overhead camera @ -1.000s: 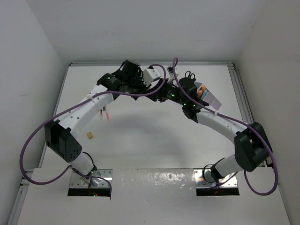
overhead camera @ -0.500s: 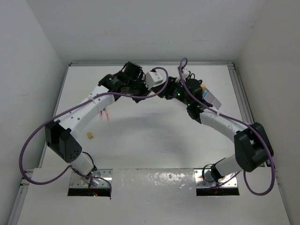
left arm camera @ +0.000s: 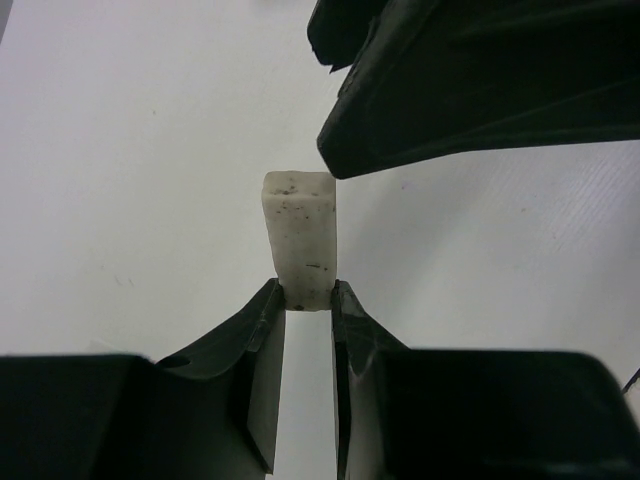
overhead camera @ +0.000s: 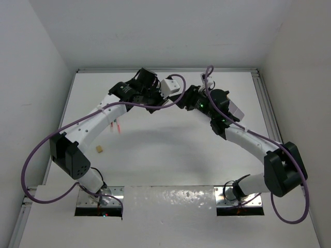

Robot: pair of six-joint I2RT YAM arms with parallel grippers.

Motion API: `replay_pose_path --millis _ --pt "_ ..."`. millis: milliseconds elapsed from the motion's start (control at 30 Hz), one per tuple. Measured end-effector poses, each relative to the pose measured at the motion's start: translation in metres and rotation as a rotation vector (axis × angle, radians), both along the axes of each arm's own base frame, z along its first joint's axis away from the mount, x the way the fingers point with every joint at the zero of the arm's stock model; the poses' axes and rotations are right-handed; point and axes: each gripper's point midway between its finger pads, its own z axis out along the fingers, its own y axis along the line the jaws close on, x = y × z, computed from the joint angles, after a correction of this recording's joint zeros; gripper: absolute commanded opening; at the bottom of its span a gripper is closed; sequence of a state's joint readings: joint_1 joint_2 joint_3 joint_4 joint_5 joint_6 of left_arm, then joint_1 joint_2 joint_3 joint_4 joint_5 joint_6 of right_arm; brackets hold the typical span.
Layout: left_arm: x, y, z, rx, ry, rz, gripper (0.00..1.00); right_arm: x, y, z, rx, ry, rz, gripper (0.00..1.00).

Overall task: Sort the stationery into containers
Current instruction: Place the stationery in the storage box.

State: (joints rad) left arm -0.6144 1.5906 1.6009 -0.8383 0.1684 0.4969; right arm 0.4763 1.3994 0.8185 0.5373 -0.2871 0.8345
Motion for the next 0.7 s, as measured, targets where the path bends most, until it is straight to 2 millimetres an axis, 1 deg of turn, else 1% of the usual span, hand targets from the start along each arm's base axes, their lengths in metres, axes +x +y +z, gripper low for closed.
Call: replay_pose_path --millis 167,300,400,500,600,667,700 --pt "0.0 0.001 -0.002 0.003 0.002 0.002 0.0 -0.005 -0.003 0.022 0.027 -0.052 0.001 0.46" --pt "0.0 0.0 -0.001 0.004 0.0 0.002 0.0 -0.008 0.002 0.025 0.036 -0.061 0.013 0.48" --pt "0.0 0.0 -0.001 0.004 0.0 0.001 0.0 -0.008 0.007 0.02 0.033 -0.053 0.023 0.49" --pt "0.0 0.0 -0.001 0.005 -0.001 0.002 0.0 -0.006 0.013 0.005 0.022 -0.022 0.03 0.52" --pt "0.0 0.0 -0.001 0.006 -0.002 0.002 0.0 0.0 0.018 -0.012 0.009 0.017 0.038 0.52" --pt "0.0 0.0 -0.001 0.006 -0.002 0.002 0.0 0.005 0.026 -0.018 0.006 0.036 0.052 0.49" --pt "0.0 0.0 -0.001 0.007 -0.003 0.004 0.0 0.007 0.029 -0.019 0.006 0.04 0.062 0.43"
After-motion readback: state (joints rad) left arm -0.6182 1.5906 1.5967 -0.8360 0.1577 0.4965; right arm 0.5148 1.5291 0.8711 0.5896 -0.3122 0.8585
